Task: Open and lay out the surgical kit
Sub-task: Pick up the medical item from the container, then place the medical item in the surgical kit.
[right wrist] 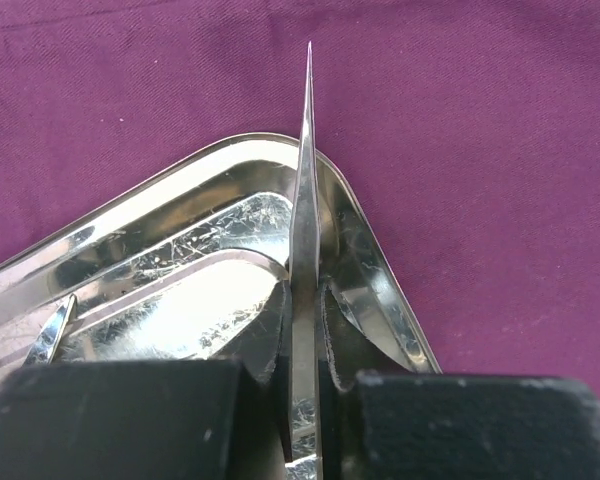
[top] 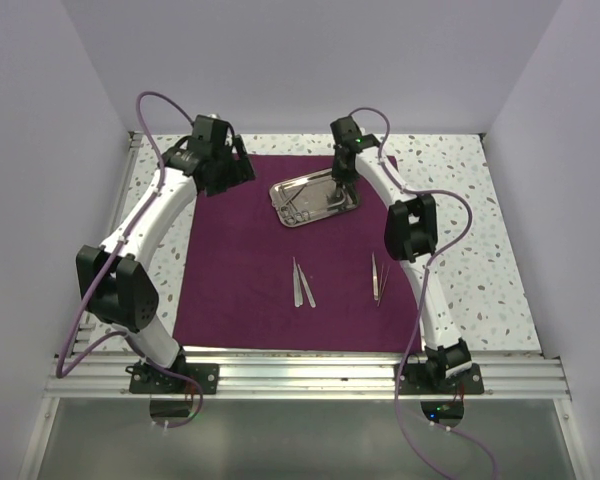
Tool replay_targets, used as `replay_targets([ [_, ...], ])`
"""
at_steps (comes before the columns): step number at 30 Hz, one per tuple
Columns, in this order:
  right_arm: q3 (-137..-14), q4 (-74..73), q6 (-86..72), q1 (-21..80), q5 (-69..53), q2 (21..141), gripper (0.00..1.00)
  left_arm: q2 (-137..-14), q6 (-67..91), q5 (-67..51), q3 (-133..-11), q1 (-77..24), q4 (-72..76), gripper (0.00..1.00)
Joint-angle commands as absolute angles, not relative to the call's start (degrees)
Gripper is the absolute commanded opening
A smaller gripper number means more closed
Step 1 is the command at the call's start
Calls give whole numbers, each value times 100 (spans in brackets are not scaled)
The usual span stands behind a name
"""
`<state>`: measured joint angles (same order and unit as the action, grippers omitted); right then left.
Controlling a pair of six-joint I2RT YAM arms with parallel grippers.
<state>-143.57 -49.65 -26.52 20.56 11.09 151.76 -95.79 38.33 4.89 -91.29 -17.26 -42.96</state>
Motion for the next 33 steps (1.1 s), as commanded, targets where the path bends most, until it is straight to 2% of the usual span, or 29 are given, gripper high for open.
replay_targets([
  [1, -14336, -5239, -2566, 2013, 1161, 15417, 0, -9659, 3691, 668, -9413, -1644, -4508, 81],
  [2, -14309, -5212, -2558, 2004, 1064, 15346, 0, -9694, 3596, 703, -9448, -1635, -4578, 82],
  [3, -14248, -5160, -2532, 1995, 837, 15250, 0, -9816, 3569, 868, -9527, -1635, -4692, 88],
  [4, -14177, -5107, -2531, 2004, 704, 14953, 0, -9870, 3568, 1018, -9675, -1635, -4946, 99],
  [5, -14090, -5063, -2531, 2004, 599, 14759, 0, -9914, 3560, 1167, -9720, -1635, -5027, 100],
  [8, -13274, -4879, -2593, 2004, 396, 13644, 0, -9967, 3393, 1318, -9738, -1644, -4756, 100],
  [14, -10059, -4202, -2461, 2004, 290, 10817, 0, -10695, 3156, 967, -10133, -1731, -4474, 99],
  [15, -9333, -4210, -2417, 2004, 229, 10558, 0, -10923, 3094, 1089, -10195, -1784, -4474, 98],
  [21, -6879, -4290, -2557, 2056, -430, 8793, 0, -11828, 2593, 1678, -10792, -2162, -4298, 96],
  [24, -6024, -4175, -2672, 2153, -571, 8255, 0, -12390, 2339, 1688, -11205, -2267, -4263, 96],
  [31, -5309, -4307, -2558, 2162, -615, 7884, 0, -13297, 2180, 1547, -12303, -2496, -4149, 93],
  [32, -5256, -4298, -2558, 2153, -607, 7866, 4, -13350, 2136, 1538, -12366, -2540, -4105, 93],
  [33, -5195, -4298, -2549, 2153, -589, 7849, 25, -13464, 2127, 1547, -12436, -2575, -4061, 93],
])
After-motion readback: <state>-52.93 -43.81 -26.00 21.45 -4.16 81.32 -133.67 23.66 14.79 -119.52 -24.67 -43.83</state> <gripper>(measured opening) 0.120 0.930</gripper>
